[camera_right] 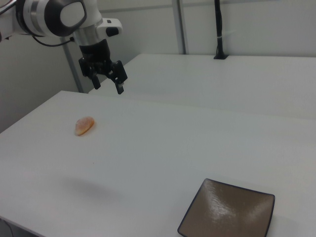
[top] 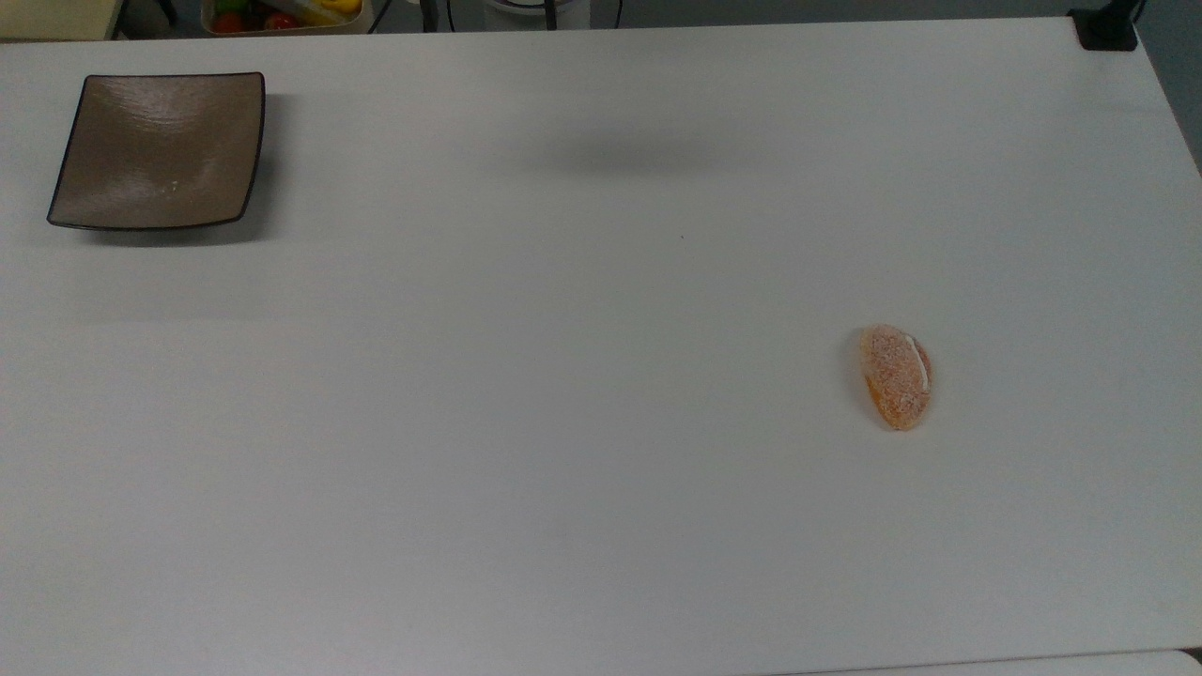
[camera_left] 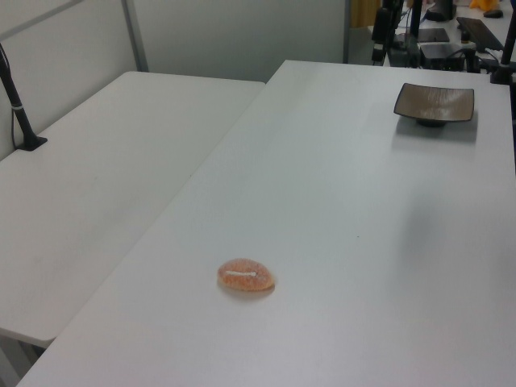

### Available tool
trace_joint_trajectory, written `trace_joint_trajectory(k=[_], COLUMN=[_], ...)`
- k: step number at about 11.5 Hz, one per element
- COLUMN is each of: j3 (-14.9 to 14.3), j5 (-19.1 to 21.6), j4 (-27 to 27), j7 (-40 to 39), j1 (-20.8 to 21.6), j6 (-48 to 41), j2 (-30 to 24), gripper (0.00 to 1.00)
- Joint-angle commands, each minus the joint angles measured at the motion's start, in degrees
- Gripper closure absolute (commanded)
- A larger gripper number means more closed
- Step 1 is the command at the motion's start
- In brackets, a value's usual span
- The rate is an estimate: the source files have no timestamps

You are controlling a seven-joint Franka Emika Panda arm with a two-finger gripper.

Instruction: Bread is placed on a ceramic plate

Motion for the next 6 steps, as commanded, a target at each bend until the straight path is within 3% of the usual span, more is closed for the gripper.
trace_joint_trajectory(k=[1,6], j3=[-0.19,-0.19], j5=[0.08,0.09], j4=[-1.47,-1.47], j7=[-0.11,-0.10], j1=[0.51,0.42], j6=[1.02,1.28], j2=[-0.93,-0.75], gripper=[0.00,0.00])
